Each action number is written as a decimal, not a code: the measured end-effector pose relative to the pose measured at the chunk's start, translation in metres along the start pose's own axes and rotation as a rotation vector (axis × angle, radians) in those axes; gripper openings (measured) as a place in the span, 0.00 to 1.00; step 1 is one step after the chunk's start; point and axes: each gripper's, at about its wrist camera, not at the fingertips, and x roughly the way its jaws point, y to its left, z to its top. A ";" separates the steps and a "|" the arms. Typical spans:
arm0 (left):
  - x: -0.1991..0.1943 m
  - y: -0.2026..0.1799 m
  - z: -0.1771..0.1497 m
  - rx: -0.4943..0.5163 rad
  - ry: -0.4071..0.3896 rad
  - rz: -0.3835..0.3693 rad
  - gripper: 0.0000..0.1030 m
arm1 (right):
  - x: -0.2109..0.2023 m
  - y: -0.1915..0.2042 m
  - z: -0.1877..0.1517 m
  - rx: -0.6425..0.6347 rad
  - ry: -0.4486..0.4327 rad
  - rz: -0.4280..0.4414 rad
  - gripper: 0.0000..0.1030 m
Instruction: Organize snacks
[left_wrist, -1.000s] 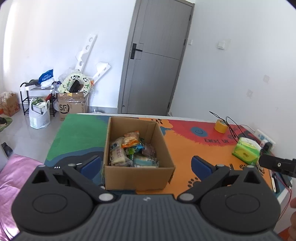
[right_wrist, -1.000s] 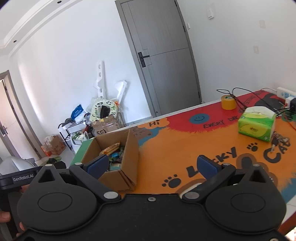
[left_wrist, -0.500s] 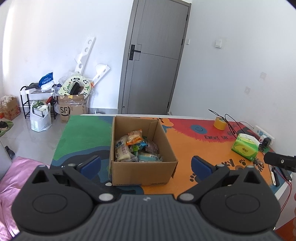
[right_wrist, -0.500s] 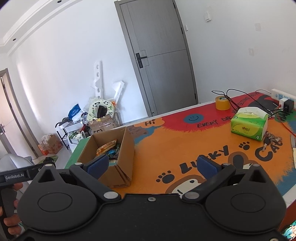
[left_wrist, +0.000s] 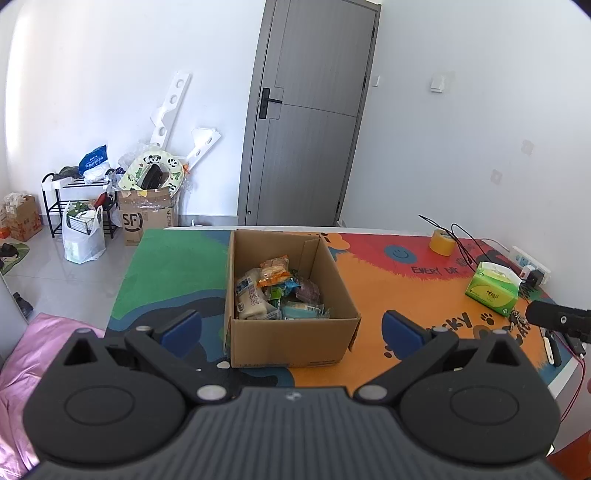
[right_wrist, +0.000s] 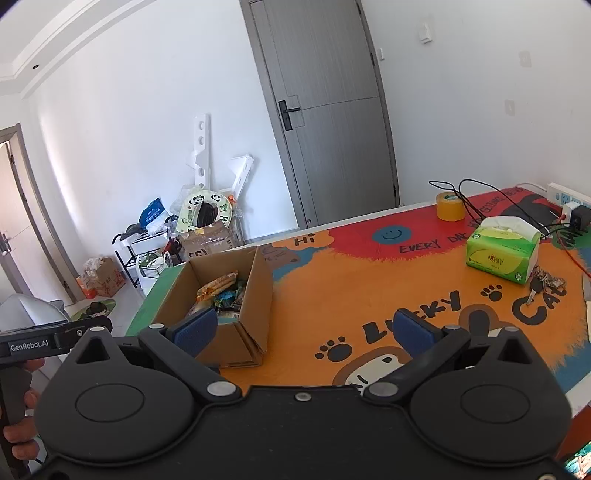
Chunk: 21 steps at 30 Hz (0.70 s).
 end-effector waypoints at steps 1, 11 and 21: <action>0.000 -0.001 -0.001 0.002 -0.001 0.001 1.00 | 0.000 0.001 0.001 -0.004 0.001 0.000 1.00; -0.001 -0.001 -0.001 0.005 -0.004 0.001 1.00 | 0.001 0.004 0.000 -0.017 0.006 0.002 1.00; -0.002 0.002 -0.001 -0.002 0.001 0.004 1.00 | 0.000 0.008 0.001 -0.033 -0.001 0.004 1.00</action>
